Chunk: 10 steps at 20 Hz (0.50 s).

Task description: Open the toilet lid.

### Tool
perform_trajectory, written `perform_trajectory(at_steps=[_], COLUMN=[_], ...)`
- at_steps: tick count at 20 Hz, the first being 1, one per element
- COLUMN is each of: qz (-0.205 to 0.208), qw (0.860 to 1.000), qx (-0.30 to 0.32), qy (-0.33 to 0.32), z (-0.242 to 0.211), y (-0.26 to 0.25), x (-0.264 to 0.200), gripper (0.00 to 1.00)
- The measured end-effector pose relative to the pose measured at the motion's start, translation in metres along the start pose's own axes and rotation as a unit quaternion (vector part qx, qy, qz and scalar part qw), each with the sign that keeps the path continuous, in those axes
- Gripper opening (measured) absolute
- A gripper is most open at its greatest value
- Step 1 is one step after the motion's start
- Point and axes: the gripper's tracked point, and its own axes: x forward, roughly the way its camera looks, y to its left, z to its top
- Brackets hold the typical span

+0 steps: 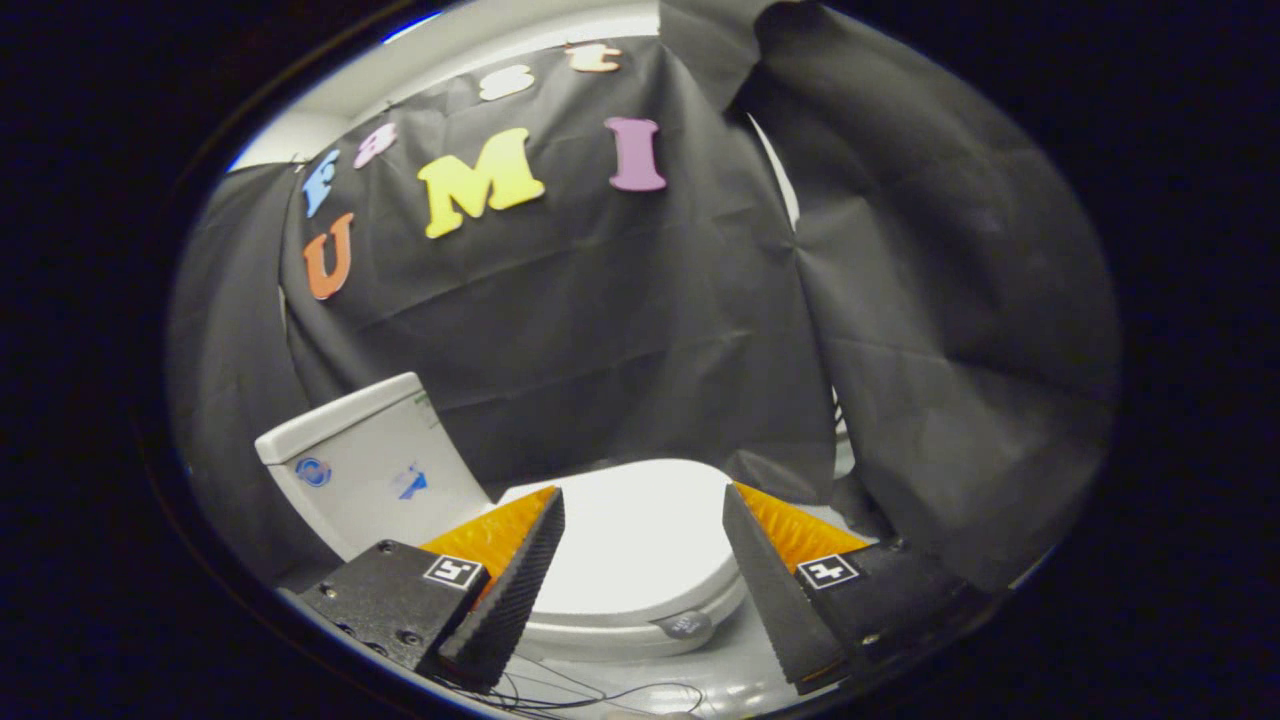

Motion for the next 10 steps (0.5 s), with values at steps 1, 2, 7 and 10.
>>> perform_trajectory(at_steps=[1, 2, 7, 10], qz=[-0.005, -0.011, -0.012, 0.006], qw=[1.0, 0.999, 0.981, 0.96], qx=[0.017, 0.033, 0.152, 0.226], qy=[0.014, 0.029, 0.121, 0.164], z=[-0.013, -0.026, -0.094, -0.125], y=[-0.011, -0.025, -0.059, -0.06], x=[0.005, 0.009, 0.024, 0.031], gripper=[1.0, 1.0, 0.99, 0.96])
